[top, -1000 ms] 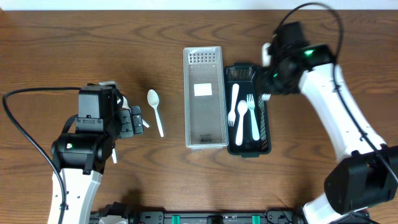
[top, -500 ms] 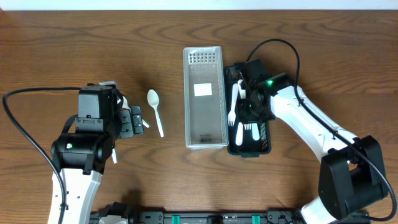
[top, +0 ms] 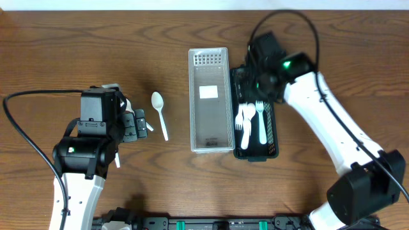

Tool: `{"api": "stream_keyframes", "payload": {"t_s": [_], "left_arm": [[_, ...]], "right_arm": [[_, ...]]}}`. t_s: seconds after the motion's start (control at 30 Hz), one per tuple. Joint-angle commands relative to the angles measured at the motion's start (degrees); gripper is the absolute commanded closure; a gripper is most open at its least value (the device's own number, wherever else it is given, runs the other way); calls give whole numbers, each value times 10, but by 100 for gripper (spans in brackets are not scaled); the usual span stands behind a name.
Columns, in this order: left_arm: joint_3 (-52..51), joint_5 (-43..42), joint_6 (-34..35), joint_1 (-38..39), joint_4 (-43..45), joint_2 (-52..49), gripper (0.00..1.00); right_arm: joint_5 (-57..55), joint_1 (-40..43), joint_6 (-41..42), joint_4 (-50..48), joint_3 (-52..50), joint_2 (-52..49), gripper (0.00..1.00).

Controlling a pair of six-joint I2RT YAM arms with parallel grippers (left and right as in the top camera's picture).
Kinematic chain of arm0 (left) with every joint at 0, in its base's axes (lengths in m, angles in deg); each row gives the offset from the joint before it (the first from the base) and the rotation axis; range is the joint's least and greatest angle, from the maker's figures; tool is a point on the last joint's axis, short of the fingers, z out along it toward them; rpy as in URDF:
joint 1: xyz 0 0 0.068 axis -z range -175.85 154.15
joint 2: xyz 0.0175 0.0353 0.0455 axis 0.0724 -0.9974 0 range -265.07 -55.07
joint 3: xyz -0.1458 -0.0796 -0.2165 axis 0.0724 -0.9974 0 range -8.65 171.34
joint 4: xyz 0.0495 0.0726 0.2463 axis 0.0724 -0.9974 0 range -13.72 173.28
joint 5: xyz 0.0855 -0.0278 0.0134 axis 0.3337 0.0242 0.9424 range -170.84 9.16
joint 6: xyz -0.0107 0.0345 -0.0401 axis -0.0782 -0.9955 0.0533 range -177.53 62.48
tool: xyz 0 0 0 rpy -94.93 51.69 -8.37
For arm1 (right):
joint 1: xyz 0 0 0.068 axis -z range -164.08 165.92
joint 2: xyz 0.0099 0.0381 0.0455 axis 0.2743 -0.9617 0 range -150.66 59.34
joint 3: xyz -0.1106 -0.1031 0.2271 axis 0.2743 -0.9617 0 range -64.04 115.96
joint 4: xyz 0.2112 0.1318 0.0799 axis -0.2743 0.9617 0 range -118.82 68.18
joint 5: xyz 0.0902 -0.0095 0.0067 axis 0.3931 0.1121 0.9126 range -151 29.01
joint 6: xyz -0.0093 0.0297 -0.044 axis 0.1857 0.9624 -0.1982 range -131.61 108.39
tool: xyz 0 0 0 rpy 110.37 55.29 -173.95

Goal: Pack container
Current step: 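Carry the fork into the dark basket and release it, then move the left gripper over a white spoon and lower it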

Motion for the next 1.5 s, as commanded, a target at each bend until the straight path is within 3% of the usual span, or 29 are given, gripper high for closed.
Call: {"api": "stream_keyframes", "payload": {"t_s": [0.0, 0.1, 0.23, 0.37, 0.5, 0.67, 0.87, 1.1, 1.47], "left_arm": [[7, 3, 5, -3, -4, -2, 2], [7, 2, 5, -2, -13, -2, 2], [7, -21, 5, -2, -13, -2, 2], [7, -33, 36, 4, -8, -2, 2], [10, -31, 47, 27, 12, -10, 2], [36, -29, 60, 41, 20, -64, 2], [123, -29, 64, 41, 22, -212, 2], [227, -44, 85, 41, 13, -363, 2], [233, -103, 102, 41, 15, -517, 2]], "right_arm": [[-39, 27, -28, 30, 100, 17, 1], [-44, 76, -52, 72, 173, 29, 1], [-44, 163, -54, 110, 192, 41, 1], [-43, 252, -53, 146, 168, 38, 1], [-33, 309, -36, 121, 86, 38, 1], [-33, 321, -36, 63, -33, 38, 1], [-20, 310, -36, 3, -138, 38, 1], [-19, 298, -36, -2, -151, 38, 1], [-20, 298, -36, -1, -151, 38, 1]]}}
